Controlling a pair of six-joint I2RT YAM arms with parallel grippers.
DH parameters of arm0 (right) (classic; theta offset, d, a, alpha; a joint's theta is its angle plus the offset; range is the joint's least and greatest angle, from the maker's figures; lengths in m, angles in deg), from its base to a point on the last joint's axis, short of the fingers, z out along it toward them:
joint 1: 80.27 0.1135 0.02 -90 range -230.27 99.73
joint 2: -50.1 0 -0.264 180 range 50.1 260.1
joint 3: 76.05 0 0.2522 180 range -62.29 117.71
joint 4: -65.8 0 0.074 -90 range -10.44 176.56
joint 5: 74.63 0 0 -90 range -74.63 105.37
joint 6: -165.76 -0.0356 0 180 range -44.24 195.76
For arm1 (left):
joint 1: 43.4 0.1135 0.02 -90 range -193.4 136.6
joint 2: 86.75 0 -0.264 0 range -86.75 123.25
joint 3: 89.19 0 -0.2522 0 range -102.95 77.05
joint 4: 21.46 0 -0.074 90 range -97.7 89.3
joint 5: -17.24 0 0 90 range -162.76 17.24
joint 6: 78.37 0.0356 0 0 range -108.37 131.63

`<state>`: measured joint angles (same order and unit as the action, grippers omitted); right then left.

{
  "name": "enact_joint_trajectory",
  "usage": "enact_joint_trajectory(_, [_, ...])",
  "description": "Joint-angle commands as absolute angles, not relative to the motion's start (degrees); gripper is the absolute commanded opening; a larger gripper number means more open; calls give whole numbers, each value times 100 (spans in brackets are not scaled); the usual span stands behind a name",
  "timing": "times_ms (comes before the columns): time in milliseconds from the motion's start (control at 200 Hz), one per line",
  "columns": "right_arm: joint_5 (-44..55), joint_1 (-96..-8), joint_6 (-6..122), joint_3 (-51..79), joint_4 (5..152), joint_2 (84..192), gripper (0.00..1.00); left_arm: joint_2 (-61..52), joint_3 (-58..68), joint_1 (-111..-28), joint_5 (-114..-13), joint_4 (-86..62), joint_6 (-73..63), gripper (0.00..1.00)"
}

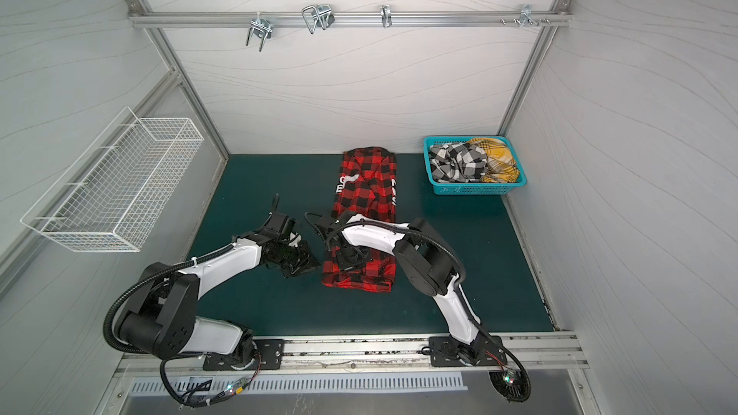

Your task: Fold and stack the long sleeve shirts

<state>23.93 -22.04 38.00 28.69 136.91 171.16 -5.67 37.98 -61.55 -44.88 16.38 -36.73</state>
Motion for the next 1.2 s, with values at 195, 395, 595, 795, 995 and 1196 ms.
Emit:
enact_joint_trajectory(195, [1990, -2425, 3184, 2157, 13266, 15944, 0, -530, 3538, -6133, -4613, 1849, -3417, 26])
enact_joint_trajectory(395, [1339, -2723, 2821, 1105, 12408, 15904, 0, -313, 3606, -6133, -4381, 1658, -3516, 43])
enact_joint_trajectory(595, [1383, -2719, 2924, 1298, 12670, 15634, 37, -351, 3561, -6133, -4266, 1569, -3652, 51])
enact_joint_trajectory(795, [1731, -2838, 3169, 1227, 13214, 14457, 57, -294, 3569, -6177, -4086, 1446, -3736, 60])
enact_joint_trajectory(995, [1041, -3990, 3710, 2, 13120, 13335, 63, -85, 3556, -6333, -3964, 1134, -3906, 64])
enact_joint_trajectory(1196, [-1022, -5632, 4327, -1346, 12190, 12966, 66, 152, 3565, -6439, -3827, 730, -4042, 72])
